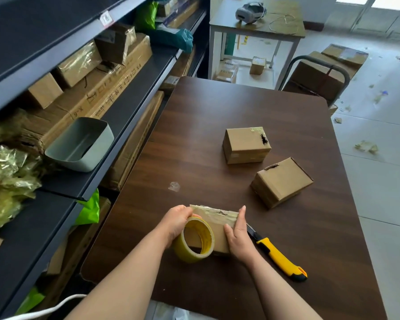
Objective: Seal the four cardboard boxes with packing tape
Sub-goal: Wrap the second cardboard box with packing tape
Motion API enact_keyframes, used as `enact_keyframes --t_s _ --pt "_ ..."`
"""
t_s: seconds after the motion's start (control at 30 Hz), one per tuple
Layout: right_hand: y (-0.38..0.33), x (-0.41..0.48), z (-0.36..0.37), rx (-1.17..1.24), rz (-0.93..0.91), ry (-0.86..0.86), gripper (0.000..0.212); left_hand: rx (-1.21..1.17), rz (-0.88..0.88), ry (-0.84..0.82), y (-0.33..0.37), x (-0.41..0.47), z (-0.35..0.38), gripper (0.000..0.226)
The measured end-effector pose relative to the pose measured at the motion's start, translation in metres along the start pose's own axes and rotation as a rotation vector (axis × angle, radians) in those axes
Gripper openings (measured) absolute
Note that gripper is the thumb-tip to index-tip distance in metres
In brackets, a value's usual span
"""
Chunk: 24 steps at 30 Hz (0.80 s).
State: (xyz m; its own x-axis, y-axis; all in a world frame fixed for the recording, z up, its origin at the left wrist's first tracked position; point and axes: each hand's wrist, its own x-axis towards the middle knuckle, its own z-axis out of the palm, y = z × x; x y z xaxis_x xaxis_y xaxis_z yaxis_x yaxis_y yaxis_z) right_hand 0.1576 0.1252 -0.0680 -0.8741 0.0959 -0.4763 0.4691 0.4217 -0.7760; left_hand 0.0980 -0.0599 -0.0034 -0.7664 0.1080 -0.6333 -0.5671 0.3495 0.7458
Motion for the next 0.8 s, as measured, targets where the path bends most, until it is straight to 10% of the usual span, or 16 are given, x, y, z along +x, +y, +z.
enact_keyframes --t_s 0.2,0.5,0.8 --pt "-0.01 -0.006 -0.009 -0.117 0.01 0.061 0.08 -0.401 0.073 0.061 0.007 -0.017 -0.004 0.019" --pt "-0.083 -0.049 -0.017 0.099 -0.464 0.086 0.039 -0.925 0.031 0.181 0.036 -0.019 0.01 0.003" --pt "-0.095 -0.047 -0.037 0.176 -0.362 0.025 0.017 -0.639 0.185 0.331 0.035 -0.026 0.01 0.015"
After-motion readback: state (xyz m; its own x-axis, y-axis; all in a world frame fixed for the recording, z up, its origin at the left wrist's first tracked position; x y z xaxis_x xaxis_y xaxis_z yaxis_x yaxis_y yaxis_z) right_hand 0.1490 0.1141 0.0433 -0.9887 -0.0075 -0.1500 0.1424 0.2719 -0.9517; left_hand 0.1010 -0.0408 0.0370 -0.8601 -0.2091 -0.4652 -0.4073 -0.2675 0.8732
